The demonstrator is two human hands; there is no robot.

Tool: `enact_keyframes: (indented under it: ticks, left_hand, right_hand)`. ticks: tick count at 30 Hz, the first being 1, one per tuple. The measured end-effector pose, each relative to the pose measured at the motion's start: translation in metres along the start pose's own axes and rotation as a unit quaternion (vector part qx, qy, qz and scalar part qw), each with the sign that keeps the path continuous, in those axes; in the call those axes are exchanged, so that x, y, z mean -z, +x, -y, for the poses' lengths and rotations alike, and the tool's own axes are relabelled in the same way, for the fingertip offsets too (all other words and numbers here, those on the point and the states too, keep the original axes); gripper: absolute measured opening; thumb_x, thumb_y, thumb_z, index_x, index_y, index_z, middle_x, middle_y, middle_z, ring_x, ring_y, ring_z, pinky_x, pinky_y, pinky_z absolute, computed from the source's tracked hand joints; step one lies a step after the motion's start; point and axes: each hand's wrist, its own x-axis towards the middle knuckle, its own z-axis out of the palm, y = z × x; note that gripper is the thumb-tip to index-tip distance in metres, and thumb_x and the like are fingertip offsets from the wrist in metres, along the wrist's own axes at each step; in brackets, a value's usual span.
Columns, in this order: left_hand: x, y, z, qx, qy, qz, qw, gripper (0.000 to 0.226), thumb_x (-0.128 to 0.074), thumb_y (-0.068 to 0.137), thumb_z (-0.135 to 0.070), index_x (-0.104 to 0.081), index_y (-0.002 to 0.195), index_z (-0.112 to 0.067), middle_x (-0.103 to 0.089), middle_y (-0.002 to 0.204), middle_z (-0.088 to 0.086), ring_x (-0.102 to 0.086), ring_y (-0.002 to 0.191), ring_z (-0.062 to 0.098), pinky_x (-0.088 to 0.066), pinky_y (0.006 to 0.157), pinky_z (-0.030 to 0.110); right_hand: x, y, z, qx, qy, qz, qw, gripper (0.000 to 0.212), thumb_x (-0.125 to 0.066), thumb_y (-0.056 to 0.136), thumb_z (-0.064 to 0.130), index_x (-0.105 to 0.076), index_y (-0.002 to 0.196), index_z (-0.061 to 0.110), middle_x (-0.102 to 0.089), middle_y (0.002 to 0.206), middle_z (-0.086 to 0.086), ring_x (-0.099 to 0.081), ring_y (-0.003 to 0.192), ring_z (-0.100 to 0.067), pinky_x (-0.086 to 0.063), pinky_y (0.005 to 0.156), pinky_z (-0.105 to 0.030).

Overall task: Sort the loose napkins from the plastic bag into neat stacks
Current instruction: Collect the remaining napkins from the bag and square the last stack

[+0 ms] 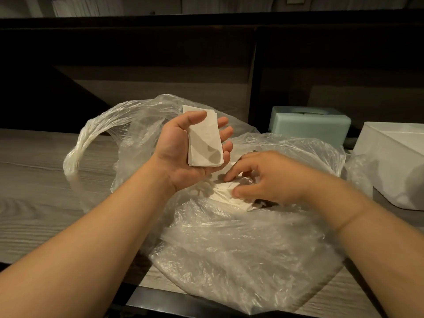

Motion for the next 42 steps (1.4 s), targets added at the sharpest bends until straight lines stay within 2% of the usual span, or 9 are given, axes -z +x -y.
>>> enact_keyframes:
  ticks: [4,8,13,16,21,30,33,37,42]
  left_hand:
    - [0.001,0.000,-0.001,0.001,-0.004,0.006,1.000,0.056,-0.061,0.081,-0.037,-0.068,0.129,-0.011,-0.071,0.110,0.009,-0.065,0.087,0.025,-0.052,0.078,0.036]
    - [0.002,0.001,-0.001,0.001,-0.003,0.006,1.000,0.057,-0.061,0.080,-0.037,-0.068,0.130,-0.011,-0.071,0.110,0.009,-0.066,0.086,0.025,-0.052,0.078,0.037]
    - [0.002,0.001,-0.001,0.000,0.000,0.003,1.000,0.055,-0.060,0.082,-0.038,-0.068,0.130,-0.011,-0.072,0.110,0.009,-0.067,0.086,0.025,-0.053,0.076,0.037]
    - [0.003,0.002,-0.001,-0.001,0.000,0.000,1.000,0.056,-0.061,0.081,-0.038,-0.068,0.130,-0.011,-0.072,0.111,0.009,-0.067,0.086,0.025,-0.053,0.077,0.037]
    - [0.000,0.000,0.000,-0.002,0.002,-0.004,1.000,0.055,-0.060,0.081,-0.038,-0.069,0.127,-0.011,-0.072,0.108,0.009,-0.066,0.086,0.024,-0.053,0.078,0.036]
    - [0.001,0.000,0.000,-0.008,0.001,-0.015,1.000,0.056,-0.061,0.080,-0.037,-0.069,0.127,-0.010,-0.072,0.110,0.010,-0.067,0.085,0.025,-0.053,0.079,0.036]
    - [0.002,0.001,-0.002,-0.016,-0.018,-0.028,0.999,0.048,-0.059,0.086,-0.036,-0.072,0.122,-0.007,-0.073,0.109,0.011,-0.070,0.086,0.024,-0.053,0.087,0.036]
    - [0.002,0.002,-0.004,-0.033,-0.039,-0.037,0.998,0.048,-0.058,0.090,-0.034,-0.070,0.125,-0.003,-0.073,0.108,0.013,-0.072,0.090,0.024,-0.054,0.090,0.038]
    - [-0.003,-0.001,-0.001,0.028,0.067,-0.022,0.997,0.043,-0.056,0.091,-0.037,-0.072,0.118,-0.008,-0.072,0.113,0.012,-0.071,0.092,0.027,-0.055,0.088,0.040]
  right_hand:
    - [-0.004,0.002,-0.001,-0.002,0.005,-0.017,1.000,0.019,-0.066,0.095,0.042,-0.069,0.112,0.049,-0.064,0.101,0.027,-0.063,0.086,0.003,-0.057,0.086,-0.030]
    - [-0.006,0.005,-0.004,-0.002,-0.014,-0.033,0.999,0.038,-0.062,0.094,0.019,-0.067,0.119,0.047,-0.065,0.110,0.026,-0.063,0.091,0.002,-0.057,0.087,-0.030]
    - [-0.010,0.006,-0.006,0.012,0.003,-0.062,0.998,0.017,-0.064,0.096,0.039,-0.068,0.112,0.046,-0.065,0.099,0.026,-0.064,0.084,0.002,-0.058,0.082,-0.031]
    - [-0.011,0.007,-0.007,0.017,0.003,-0.066,0.998,0.021,-0.065,0.096,0.034,-0.067,0.112,0.047,-0.065,0.101,0.025,-0.063,0.085,0.001,-0.058,0.082,-0.032]
    - [-0.011,0.008,-0.006,0.023,0.014,-0.058,0.998,0.015,-0.057,0.098,0.050,-0.070,0.103,0.043,-0.063,0.099,0.022,-0.060,0.088,-0.001,-0.056,0.085,-0.036]
    - [-0.011,0.008,-0.003,0.042,0.008,-0.120,0.992,0.009,-0.067,0.094,0.033,-0.068,0.093,0.042,-0.063,0.094,0.021,-0.057,0.089,-0.001,-0.053,0.086,-0.033]
    - [-0.005,0.005,0.000,0.059,0.078,-0.200,0.975,0.011,-0.066,0.094,0.026,-0.068,0.085,0.031,-0.061,0.085,0.015,-0.056,0.081,-0.005,-0.051,0.074,-0.029]
    - [0.006,0.000,0.001,0.100,0.284,-0.250,0.920,0.010,-0.061,0.083,0.019,-0.069,0.084,0.013,-0.062,0.076,0.000,-0.056,0.072,-0.014,-0.045,0.065,-0.030]
    - [0.019,-0.005,0.005,0.114,0.401,-0.199,0.887,0.013,-0.063,0.095,0.008,-0.075,0.100,0.010,-0.076,0.098,-0.009,-0.070,0.096,-0.025,-0.057,0.087,-0.036]
